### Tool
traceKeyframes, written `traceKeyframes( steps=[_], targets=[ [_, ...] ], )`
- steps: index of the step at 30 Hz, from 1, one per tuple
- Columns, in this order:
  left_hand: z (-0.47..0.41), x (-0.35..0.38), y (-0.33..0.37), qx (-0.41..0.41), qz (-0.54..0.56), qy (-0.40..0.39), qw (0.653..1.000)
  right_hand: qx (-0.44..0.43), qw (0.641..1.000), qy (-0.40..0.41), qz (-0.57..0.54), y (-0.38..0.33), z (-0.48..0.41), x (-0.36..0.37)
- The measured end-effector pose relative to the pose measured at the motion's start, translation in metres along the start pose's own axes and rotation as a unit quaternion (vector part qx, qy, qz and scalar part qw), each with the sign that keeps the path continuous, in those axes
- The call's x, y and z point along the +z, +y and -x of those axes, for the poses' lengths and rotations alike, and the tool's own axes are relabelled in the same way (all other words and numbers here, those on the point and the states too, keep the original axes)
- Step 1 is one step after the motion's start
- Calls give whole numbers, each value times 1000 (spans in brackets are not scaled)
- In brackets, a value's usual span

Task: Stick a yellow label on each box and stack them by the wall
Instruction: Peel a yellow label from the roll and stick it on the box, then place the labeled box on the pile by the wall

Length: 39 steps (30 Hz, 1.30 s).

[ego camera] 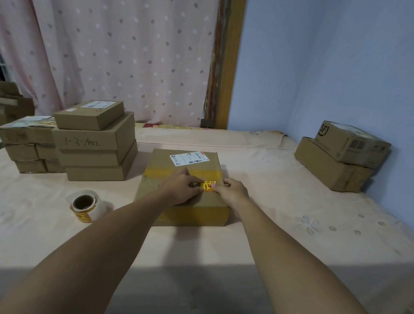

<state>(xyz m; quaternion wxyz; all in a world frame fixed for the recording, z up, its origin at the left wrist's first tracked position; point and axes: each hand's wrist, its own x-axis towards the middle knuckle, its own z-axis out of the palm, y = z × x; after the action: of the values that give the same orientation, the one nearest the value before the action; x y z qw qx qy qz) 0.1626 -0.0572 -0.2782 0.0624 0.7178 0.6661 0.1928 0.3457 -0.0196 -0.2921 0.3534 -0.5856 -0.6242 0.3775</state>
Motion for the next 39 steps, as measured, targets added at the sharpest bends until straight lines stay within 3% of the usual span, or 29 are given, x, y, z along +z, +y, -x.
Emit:
traceKeyframes(
  steps=[3,6,11,14,18,27,39],
  targets=[
    [5,-4,0,1,16,10,1000,8,1000,4,24,-3,4,0],
    [13,-11,-9,-27,61,67,996,25,1000,-8,17,-3,9,-3],
    [40,-28,-54,-154,-13,176,972,73,997,-18,-27,4,16,-11],
    [56,-32,-79,-232,-1,177,956,99,992,-40,-67,6,23,-13],
    [65,-26,-82,-290,119,131,940,103,988,-70,-90,2,33,-17],
    [57,-16,-43,-292,361,119,878,48,993,16,-106,22,31,-36],
    [7,47,84,-147,473,7,869,70,970,167,-164,78,33,-152]
  ],
)
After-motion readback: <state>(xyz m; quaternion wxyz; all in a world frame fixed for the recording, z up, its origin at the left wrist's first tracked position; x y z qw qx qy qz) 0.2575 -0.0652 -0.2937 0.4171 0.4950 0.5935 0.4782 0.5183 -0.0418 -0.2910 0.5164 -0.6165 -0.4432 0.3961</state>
